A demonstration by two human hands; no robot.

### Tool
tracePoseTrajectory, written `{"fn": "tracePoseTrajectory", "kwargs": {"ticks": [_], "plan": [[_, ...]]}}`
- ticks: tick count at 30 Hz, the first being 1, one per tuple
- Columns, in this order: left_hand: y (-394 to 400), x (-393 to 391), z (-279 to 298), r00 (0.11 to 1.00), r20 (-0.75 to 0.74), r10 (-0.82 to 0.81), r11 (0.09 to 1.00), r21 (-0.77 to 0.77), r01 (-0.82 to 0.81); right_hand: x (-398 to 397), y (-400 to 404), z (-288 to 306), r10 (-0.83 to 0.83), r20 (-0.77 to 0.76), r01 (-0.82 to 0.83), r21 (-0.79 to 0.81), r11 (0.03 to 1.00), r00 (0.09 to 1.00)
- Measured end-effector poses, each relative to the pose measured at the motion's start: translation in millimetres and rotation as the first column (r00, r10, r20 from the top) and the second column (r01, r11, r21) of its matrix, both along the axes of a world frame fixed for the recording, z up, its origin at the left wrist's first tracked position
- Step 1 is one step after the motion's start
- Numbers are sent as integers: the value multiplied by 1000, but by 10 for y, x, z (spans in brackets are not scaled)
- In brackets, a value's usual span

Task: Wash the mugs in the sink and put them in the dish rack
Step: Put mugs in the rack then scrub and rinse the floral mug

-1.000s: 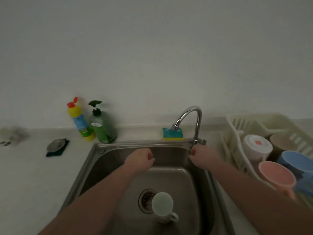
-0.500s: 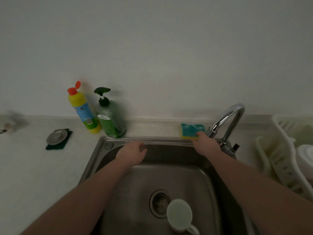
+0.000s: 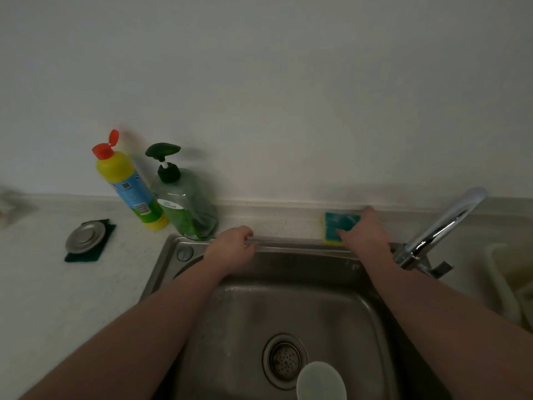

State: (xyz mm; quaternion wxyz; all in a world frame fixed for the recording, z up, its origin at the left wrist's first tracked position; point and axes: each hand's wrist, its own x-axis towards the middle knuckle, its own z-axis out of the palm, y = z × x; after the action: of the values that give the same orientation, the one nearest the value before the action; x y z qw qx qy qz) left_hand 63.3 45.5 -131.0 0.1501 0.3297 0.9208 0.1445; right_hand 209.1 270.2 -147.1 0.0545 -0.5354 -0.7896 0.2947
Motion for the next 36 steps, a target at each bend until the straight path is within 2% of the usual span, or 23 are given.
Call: {"fn": "tracePoseTrajectory", "kwargs": {"ticks": [5,9,12,14,15,18,20,22,24,26,28,33,36], "plan": [[53,-26,20,1000,-4,6,999,44,-6,-70,-63,16,-88,-61,85,-48,995,994],[5,19,184,991,-103,80,980,188,-60,-136,-217,159,-77,-125,62,-125,990,989],[-106,42,384,968,-205,145,944,323,-72,-236,-428,329,-101,-244,62,-163,985,965],[-190,34,540,942,-271,196,905,419,-68,-351,-614,464,-119,-343,31,-250,968,932],[-235,20,616,926,-300,228,882,467,-66,-419,-713,522,-155,-403,8,-342,940,902],[-353,-89,794,870,-342,356,792,604,-88,-620,-1039,769,-305,-517,-95,-610,787,800],[-403,-197,907,829,-270,489,688,704,-176,-754,-1207,901,-316,-535,-163,-668,726,783],[-422,-308,1050,796,-131,591,562,774,-290,-884,-1323,1028,-306,-558,-211,-678,705,772],[-418,-421,1209,782,27,623,465,791,-397,-1011,-1392,1156,-284,-577,-233,-660,714,766],[-393,-577,1279,781,175,599,413,769,-488,-1123,-1426,1274,-270,-598,-249,-642,725,755],[-358,-736,1284,791,277,546,404,740,-538,-1212,-1443,1382,-262,-614,-267,-634,726,744],[-298,-928,1271,761,510,401,459,607,-649,-1383,-1464,1542,-226,-635,-299,-609,735,738],[-306,-992,1206,783,511,355,472,625,-622,-1482,-1492,1581,-223,-638,-301,-606,737,737]]}}
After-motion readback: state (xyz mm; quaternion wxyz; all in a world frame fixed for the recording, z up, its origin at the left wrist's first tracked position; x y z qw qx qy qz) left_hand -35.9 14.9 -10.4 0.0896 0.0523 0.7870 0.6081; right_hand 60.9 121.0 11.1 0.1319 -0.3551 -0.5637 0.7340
